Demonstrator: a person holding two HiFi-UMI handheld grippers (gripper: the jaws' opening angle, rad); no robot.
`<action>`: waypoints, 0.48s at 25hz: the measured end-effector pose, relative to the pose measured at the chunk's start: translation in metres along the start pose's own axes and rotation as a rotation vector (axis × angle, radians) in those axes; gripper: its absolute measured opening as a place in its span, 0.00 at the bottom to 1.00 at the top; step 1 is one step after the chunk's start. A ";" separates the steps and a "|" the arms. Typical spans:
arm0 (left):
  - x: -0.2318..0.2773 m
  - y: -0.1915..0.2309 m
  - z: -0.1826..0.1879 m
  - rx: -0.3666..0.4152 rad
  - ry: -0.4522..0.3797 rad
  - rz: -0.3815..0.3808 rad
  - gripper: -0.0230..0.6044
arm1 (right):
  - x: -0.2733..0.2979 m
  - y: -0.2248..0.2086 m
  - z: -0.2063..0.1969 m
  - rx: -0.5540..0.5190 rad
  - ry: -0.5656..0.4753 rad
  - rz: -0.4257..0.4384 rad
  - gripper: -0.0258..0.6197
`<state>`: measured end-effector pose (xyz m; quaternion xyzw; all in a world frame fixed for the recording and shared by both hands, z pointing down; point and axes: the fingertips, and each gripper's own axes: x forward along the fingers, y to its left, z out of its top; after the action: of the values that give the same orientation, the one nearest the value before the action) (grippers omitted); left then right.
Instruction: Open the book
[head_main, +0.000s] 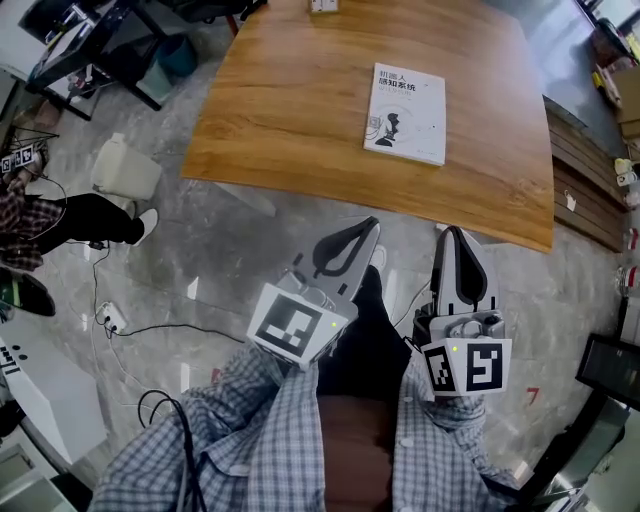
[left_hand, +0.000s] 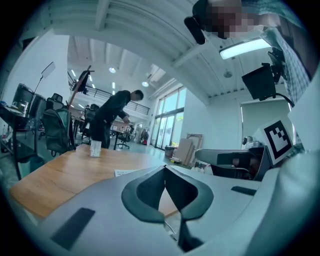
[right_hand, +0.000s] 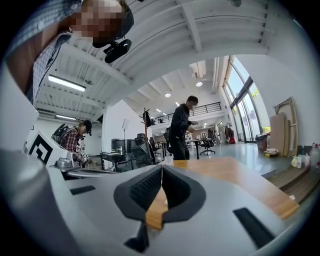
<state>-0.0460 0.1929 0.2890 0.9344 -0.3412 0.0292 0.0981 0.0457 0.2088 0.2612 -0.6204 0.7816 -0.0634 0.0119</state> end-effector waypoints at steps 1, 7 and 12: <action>0.010 0.003 0.001 0.000 0.004 0.004 0.05 | 0.008 -0.007 0.000 0.002 0.004 0.007 0.07; 0.073 0.023 0.000 -0.037 0.050 0.038 0.05 | 0.060 -0.056 -0.004 0.031 0.043 0.039 0.07; 0.125 0.042 -0.002 -0.054 0.082 0.074 0.05 | 0.098 -0.104 -0.011 0.054 0.070 0.050 0.07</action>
<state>0.0227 0.0834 0.3132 0.9163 -0.3717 0.0621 0.1358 0.1223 0.0916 0.2897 -0.5975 0.7949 -0.1058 0.0027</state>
